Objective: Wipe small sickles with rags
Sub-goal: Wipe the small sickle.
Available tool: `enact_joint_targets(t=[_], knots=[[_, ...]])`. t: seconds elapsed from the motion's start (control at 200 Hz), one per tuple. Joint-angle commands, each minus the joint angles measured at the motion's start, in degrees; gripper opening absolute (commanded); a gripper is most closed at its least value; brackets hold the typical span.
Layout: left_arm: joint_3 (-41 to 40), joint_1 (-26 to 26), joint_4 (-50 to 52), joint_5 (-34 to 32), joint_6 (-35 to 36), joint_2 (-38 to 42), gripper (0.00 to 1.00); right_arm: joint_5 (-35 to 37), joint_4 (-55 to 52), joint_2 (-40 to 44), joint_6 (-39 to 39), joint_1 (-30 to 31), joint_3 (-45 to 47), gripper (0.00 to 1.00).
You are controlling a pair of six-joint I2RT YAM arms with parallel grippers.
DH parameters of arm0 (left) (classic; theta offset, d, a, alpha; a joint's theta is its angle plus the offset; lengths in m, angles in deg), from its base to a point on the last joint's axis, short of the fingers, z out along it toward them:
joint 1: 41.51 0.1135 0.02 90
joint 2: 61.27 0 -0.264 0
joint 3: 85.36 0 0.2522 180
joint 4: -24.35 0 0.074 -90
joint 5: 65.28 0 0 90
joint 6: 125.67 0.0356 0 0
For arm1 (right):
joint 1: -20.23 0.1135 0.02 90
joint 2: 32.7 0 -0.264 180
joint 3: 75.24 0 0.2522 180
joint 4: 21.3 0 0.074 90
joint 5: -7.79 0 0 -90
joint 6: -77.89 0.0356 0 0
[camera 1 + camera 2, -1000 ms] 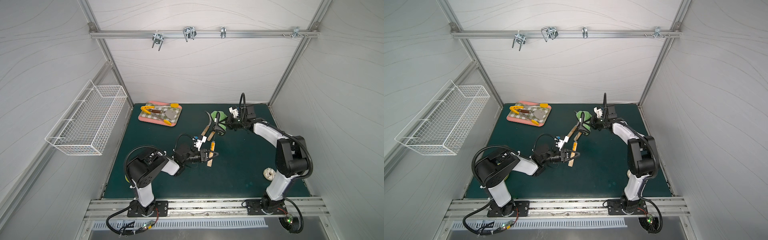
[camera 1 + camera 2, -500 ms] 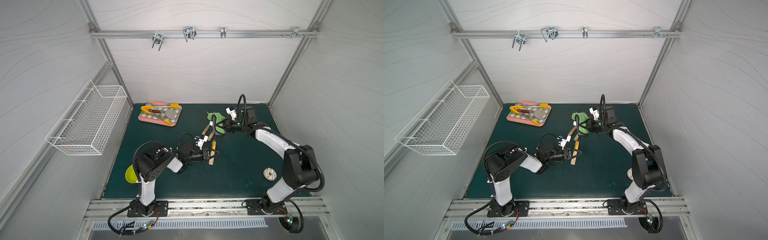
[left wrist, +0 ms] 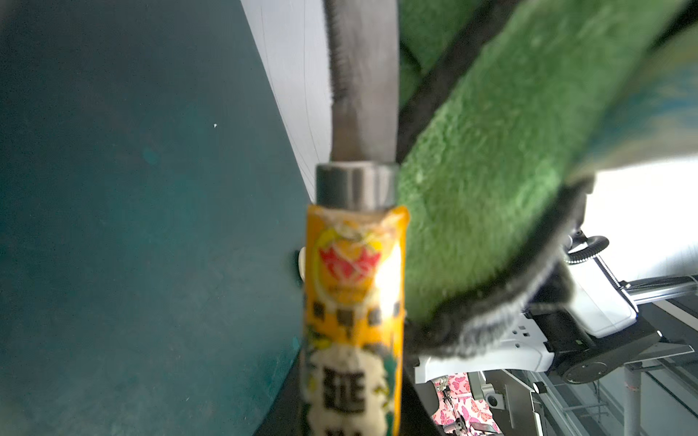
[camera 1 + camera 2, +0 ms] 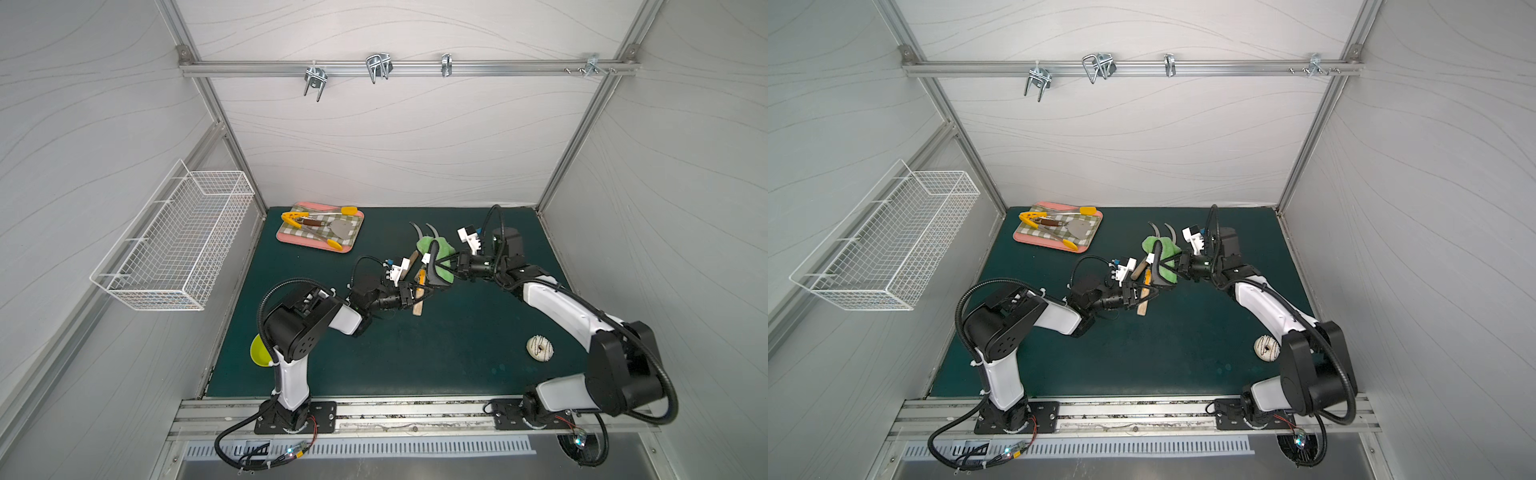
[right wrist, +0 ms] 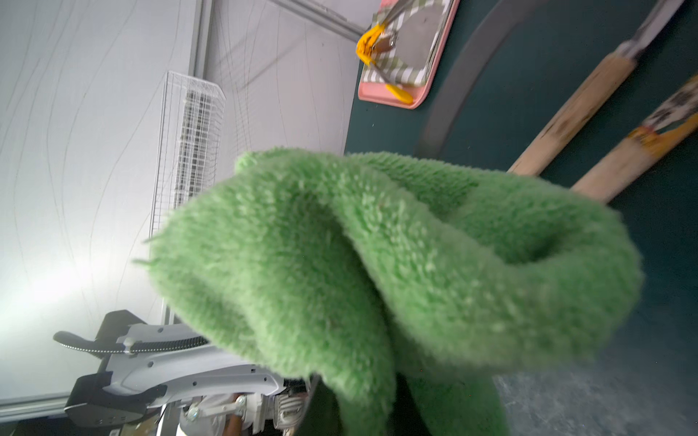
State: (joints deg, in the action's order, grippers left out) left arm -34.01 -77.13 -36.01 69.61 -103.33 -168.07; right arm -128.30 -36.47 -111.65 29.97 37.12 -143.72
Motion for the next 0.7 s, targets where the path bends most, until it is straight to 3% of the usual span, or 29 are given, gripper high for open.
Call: enact_joint_targets(t=[0.0,0.125,0.43,0.695], knots=[[-0.92,-0.47,-6.71,1.46,-0.69,2.87,0.0,7.66,-14.02,1.14,-9.43,-3.94,-6.95,0.09],[-3.18,-1.74,-6.73,0.03,-0.41,5.33,0.0,16.69,-20.12,-3.28,-14.22,-4.06,-14.61,0.09],[-3.79,-4.79,-6.73,-2.43,-0.42,6.62,0.0,17.34,-15.67,-17.99,-9.92,-1.81,-24.23,0.08],[-2.87,-5.6,-6.73,-2.52,-0.62,4.94,0.0,14.47,-9.71,-19.7,-5.71,-1.13,-23.31,0.08]])
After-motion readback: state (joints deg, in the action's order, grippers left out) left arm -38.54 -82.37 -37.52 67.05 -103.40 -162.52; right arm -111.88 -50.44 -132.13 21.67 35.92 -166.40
